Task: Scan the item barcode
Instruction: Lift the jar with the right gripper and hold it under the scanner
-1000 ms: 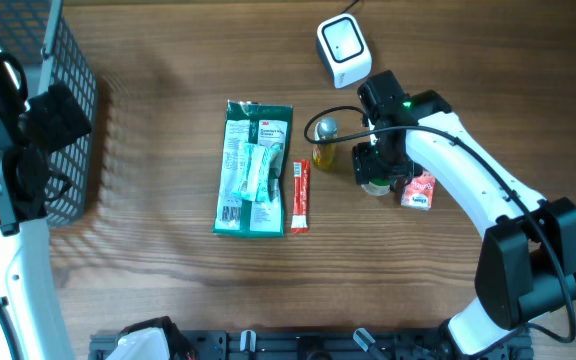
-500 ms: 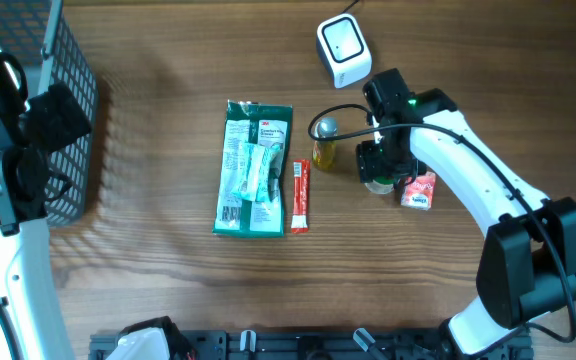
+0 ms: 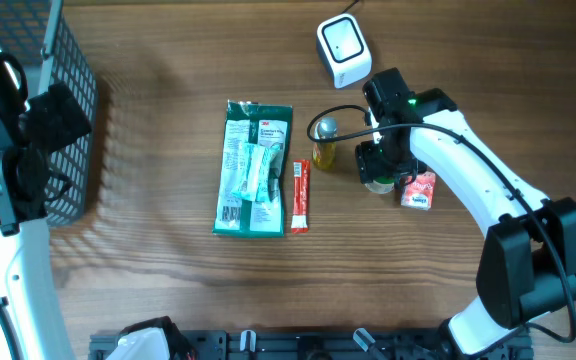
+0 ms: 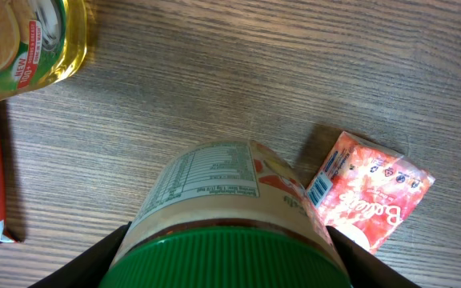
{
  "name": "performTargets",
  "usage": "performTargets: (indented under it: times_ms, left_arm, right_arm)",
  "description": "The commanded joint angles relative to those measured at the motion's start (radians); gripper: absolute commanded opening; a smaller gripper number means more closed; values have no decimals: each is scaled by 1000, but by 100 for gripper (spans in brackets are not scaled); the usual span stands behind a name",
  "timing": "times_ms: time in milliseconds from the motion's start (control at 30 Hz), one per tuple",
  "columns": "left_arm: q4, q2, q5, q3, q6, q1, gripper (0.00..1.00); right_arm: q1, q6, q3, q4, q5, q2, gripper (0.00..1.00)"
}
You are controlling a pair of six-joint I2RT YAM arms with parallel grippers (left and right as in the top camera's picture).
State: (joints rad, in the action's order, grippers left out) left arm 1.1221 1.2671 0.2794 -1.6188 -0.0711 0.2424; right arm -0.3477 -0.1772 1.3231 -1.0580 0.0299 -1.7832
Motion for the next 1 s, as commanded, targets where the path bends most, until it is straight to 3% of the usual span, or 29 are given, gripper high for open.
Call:
performTargets:
  times_ms: [0,133,267,300,333,433,633,833,967]
  left_arm:
    - [-3,3,-2,-3,12,4,100]
    - [-3,3,-2,-3,12,4,100]
    - [-3,3,-2,-3,12,4,100]
    - [-3,3,-2,-3,12,4,100]
    - [-3,3,-2,-3,12,4,100]
    - [-3,3,-2,-3,12,4,100]
    - [-3,3,-2,-3,12,4,100]
    - [-3,3,-2,-3,12,4,100]
    - [-3,3,-2,-3,12,4,100]
  right_arm:
    - [2,14,32,2,-5,-5,24]
    - [2,-9,32,3,-5,-5,28]
    - [2,-16,32,0,-5,-5,43]
    - [2,-23,32,-1,-5,-5,41]
    - [2,-33,33,3,-5,-5,27]
    - [19,-33,130,-25,-15,-4,11]
    - [58,-2,496,-140,-88,-4,21]
    - [58,30,499,227,-82,-38,15]
    - [60,47,494,472,-67,-143,5]
